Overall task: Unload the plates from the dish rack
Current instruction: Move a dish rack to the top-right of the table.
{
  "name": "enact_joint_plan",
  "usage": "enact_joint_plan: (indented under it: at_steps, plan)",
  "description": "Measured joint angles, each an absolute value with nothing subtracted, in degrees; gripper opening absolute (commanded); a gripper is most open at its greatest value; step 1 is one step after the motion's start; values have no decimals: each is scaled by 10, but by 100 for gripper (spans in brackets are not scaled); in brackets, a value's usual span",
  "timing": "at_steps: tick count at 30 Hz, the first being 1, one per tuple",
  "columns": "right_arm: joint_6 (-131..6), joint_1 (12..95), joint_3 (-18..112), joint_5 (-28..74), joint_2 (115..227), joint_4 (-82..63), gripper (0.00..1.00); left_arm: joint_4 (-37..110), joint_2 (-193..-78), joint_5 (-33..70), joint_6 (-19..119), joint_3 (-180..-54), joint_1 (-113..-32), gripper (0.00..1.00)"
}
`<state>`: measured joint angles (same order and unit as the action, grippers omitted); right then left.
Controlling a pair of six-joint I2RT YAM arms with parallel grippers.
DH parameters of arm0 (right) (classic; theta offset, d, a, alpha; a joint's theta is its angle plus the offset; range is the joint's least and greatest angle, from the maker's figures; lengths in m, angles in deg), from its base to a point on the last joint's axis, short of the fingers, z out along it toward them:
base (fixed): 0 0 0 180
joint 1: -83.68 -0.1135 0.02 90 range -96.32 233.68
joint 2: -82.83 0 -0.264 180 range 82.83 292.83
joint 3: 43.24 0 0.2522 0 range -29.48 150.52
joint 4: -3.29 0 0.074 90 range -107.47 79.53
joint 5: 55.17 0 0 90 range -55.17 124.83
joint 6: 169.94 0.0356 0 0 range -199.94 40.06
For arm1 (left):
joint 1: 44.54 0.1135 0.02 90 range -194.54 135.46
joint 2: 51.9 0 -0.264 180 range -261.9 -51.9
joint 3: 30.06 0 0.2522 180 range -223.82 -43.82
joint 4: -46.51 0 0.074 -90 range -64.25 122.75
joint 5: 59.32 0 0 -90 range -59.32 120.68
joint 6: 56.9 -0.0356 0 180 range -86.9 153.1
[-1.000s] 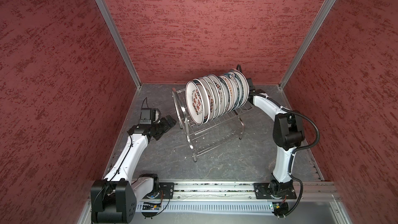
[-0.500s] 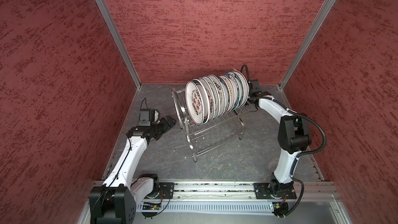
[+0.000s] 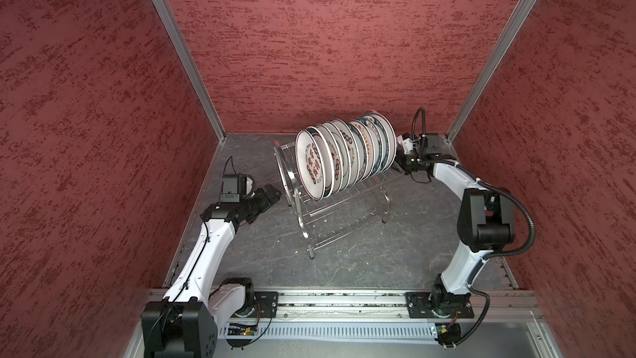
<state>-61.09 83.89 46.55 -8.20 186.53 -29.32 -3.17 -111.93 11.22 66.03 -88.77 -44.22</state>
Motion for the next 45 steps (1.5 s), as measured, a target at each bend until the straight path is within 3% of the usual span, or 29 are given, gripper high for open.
enact_joint_plan:
  at_steps: [10, 18, 26, 35, 45]
  plan:
    - [-591, 862, 405, -13, 1742, -312, 86, -33, -1119, 117, 656, -889, -440, 100]
    - [-565, 872, 288, 82, 1534, -404, 89, -35, -1119, 125, 650, -893, -428, 99]
    - [-497, 866, 173, 90, 1347, -478, 88, -34, -1119, 128, 645, -893, -426, 99]
    - [-386, 763, 100, 101, 1248, -507, 83, -32, -1097, 130, 643, -886, -426, 99]
    - [-279, 610, 67, 161, 1320, -429, 80, -31, -1085, 143, 643, -873, -421, 99]
